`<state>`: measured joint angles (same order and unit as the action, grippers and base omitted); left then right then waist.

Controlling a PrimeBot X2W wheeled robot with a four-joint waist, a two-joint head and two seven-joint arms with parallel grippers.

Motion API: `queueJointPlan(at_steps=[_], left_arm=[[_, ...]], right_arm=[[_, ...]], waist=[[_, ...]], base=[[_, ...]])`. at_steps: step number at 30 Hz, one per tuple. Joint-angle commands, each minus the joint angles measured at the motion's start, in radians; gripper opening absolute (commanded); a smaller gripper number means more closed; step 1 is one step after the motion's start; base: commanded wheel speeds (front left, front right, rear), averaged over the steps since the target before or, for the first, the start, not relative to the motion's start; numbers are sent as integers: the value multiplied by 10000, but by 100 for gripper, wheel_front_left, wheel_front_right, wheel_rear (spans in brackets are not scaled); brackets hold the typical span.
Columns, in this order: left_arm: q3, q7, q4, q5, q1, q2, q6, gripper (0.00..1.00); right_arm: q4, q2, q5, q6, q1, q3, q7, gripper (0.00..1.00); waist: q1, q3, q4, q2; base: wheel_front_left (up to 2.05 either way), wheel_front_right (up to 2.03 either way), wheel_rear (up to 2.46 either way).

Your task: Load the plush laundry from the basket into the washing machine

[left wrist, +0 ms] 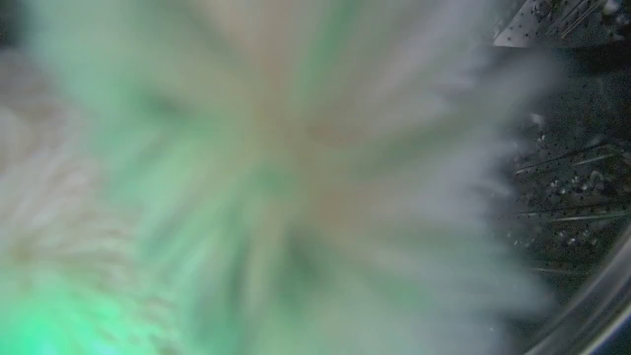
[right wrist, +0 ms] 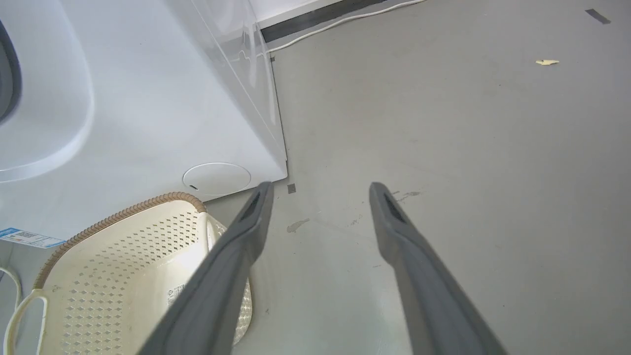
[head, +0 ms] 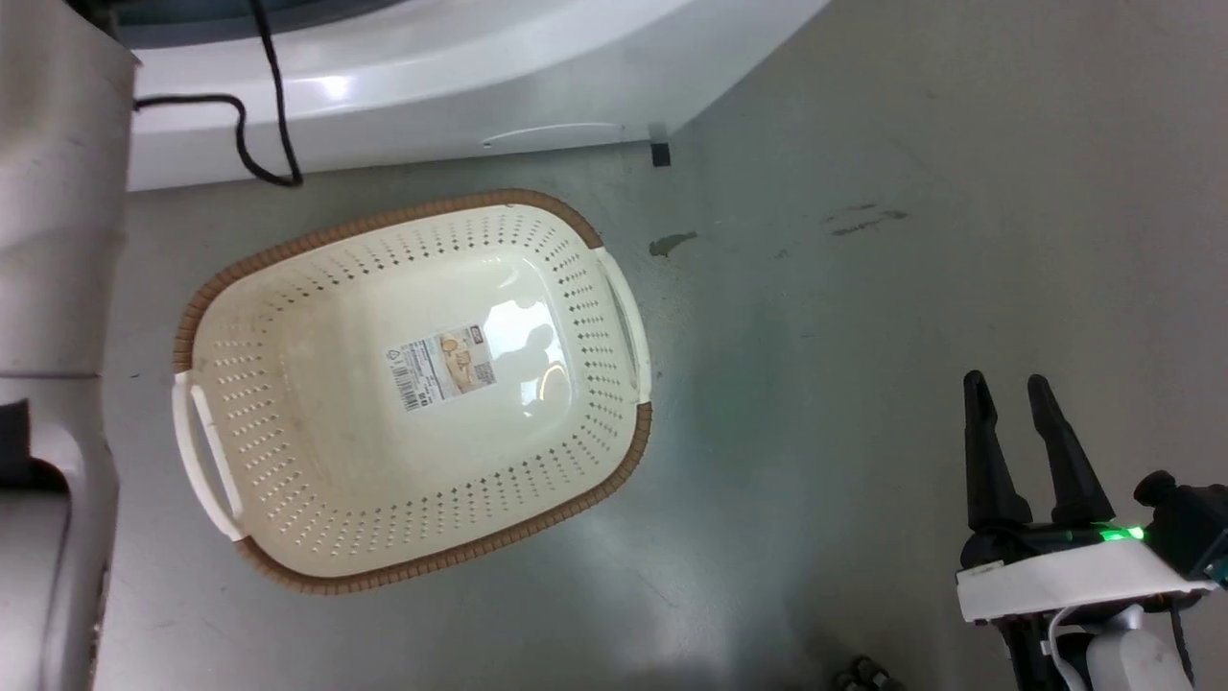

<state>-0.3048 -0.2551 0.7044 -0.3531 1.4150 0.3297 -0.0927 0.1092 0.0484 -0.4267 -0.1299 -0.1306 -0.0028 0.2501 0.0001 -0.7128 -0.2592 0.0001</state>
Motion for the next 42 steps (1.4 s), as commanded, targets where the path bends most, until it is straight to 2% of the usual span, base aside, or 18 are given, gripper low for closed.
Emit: queueJointPlan(at_steps=[1, 15, 28, 29, 30, 31, 35, 42], left_arm=[[59, -66, -29, 70, 233, 69, 17, 0], [185, -54, 277, 226, 1253, 534, 42, 0], [204, 233, 1532, -71, 1896, 438, 109, 0], [197, 280, 1655, -85, 1940, 430, 102, 15], [192, 303, 1764, -95, 1989, 420, 84, 50], [180, 343, 1874, -101, 2038, 406, 69, 100], [140, 444, 2526, -195, 2322, 403, 108, 100], [64, 240, 2882, -254, 2471, 248, 203, 100]], right_arm=[[-22, 18, -54, -8, -39, 24, 83, 100], [-297, 18, -103, -8, 216, 12, 108, 100], [-499, 18, -173, -8, 274, -65, 115, 100], [-506, 18, -176, -8, 285, -67, 115, 100], [-511, 18, -180, -8, 295, -67, 115, 100], [-515, 18, -183, -8, 303, -68, 115, 100], [-538, 18, -185, -8, 288, -67, 115, 100], [-559, 18, -97, -8, 244, -148, 116, 100]], waist=[[-1, -77, -94, -1], [-1, -776, -562, -1], [-1, -1348, -653, -1], [-1, -1371, -650, -1], [-1, -1391, -642, -1], [-1, -1405, -631, -1], [-1, -1457, -537, -1], [-1, -1439, -368, -1]], base=[[0, 0, 0], [0, 0, 0], [0, 0, 0], [0, 0, 0], [0, 0, 0], [0, 0, 0], [0, 0, 0], [0, 0, 0]])
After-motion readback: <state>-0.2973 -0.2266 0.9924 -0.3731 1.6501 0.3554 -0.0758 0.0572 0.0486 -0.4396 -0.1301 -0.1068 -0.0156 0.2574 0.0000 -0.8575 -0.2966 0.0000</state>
